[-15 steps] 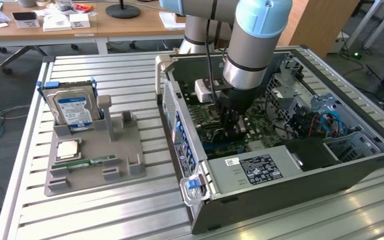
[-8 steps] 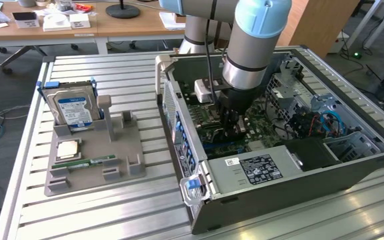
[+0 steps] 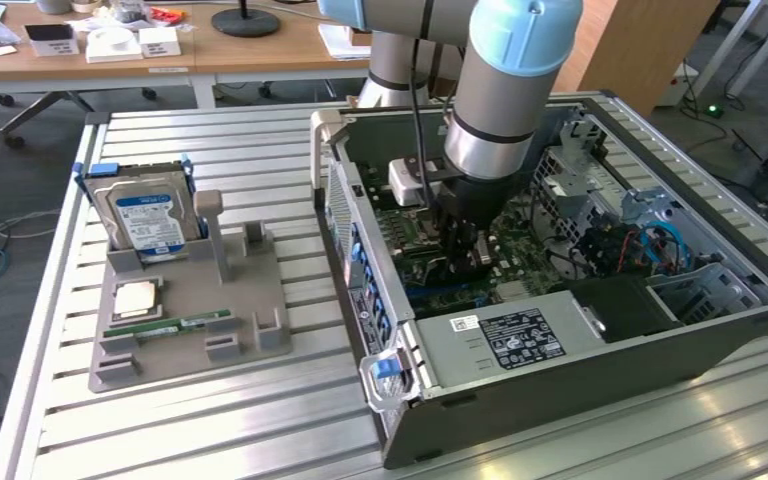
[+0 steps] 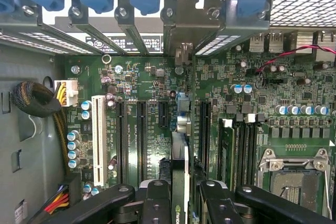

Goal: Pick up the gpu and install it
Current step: 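Insert the gpu into the slot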

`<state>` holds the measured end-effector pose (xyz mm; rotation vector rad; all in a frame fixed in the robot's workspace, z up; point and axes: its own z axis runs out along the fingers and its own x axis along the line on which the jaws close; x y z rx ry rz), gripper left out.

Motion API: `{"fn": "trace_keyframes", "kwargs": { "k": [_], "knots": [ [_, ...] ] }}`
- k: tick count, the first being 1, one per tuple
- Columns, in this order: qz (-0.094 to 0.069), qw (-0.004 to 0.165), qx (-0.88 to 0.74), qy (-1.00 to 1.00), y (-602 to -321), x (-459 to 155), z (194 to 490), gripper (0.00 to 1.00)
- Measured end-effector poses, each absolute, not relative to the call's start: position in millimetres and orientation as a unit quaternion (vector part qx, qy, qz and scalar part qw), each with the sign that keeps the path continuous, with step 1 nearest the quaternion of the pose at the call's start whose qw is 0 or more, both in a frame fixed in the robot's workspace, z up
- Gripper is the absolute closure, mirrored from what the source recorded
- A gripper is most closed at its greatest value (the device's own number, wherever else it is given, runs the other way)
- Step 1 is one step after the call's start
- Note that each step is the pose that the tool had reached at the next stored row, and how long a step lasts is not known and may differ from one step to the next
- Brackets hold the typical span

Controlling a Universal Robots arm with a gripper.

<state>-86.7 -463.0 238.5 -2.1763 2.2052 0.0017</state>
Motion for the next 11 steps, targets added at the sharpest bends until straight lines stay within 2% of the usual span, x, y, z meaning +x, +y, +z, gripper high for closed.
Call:
{"fn": "trace_keyframes", "kwargs": {
  "k": [11],
  "knots": [
    [0.000,0.022,-0.703,0.710,-462.9,-87.2,237.8,0.74]
  ]
}}
